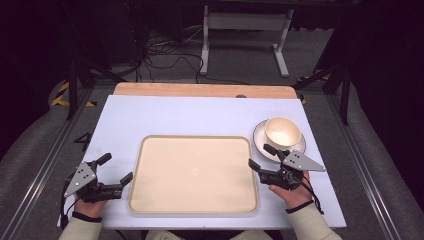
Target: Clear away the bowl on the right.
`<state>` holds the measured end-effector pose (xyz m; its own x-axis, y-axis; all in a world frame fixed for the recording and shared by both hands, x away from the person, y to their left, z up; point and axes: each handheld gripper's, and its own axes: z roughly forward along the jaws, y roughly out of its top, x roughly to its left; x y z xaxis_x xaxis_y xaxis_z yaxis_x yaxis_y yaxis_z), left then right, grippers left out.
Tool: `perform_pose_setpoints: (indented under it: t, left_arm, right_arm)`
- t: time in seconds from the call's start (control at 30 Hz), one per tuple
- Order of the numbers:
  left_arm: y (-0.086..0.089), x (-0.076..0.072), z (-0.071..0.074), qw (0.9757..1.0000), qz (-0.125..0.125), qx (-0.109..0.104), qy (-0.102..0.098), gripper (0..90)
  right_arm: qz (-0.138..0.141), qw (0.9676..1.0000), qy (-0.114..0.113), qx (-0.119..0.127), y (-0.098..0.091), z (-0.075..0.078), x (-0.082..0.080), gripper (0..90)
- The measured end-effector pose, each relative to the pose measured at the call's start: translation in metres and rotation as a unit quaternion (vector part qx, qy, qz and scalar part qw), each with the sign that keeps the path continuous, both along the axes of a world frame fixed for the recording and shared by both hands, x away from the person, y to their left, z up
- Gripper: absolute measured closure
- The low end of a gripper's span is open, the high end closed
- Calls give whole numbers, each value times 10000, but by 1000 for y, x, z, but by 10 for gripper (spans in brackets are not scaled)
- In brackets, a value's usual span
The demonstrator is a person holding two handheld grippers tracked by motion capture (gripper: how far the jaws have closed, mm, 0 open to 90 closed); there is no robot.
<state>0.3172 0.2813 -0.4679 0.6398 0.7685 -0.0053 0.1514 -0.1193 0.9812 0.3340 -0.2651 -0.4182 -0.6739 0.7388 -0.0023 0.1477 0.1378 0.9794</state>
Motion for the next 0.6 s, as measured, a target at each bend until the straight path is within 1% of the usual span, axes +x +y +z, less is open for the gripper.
perform_pose_setpoints:
  t: [0.17, 0.23, 0.33, 0.43, 0.47, 0.6]
  left_arm:
    - [0, 0, 0, 10000, -1, -4, 1, 3]
    - [0, 0, 0, 10000, -2, -7, 1, 3]
    - [0, 0, 0, 10000, -5, 3, -3, 3]
    - [0, 0, 0, 10000, 0, -5, 0, 3]
    - [0, 0, 0, 10000, -1, -3, -1, 3]
    - [0, 0, 0, 10000, -1, -2, 0, 3]
  right_arm:
    - [-17, 9999, 120, -102, -2, 7, 3, 258]
    - [-70, 9998, 111, -131, -4, 9, 4, 258]
    - [-123, 9998, 150, -94, -8, 12, 8, 250]
    - [-181, 9998, 105, -69, -12, 15, 12, 248]
    - [-223, 9996, 132, -72, -13, 16, 13, 246]
    - [-290, 9995, 101, -76, -18, 18, 18, 247]
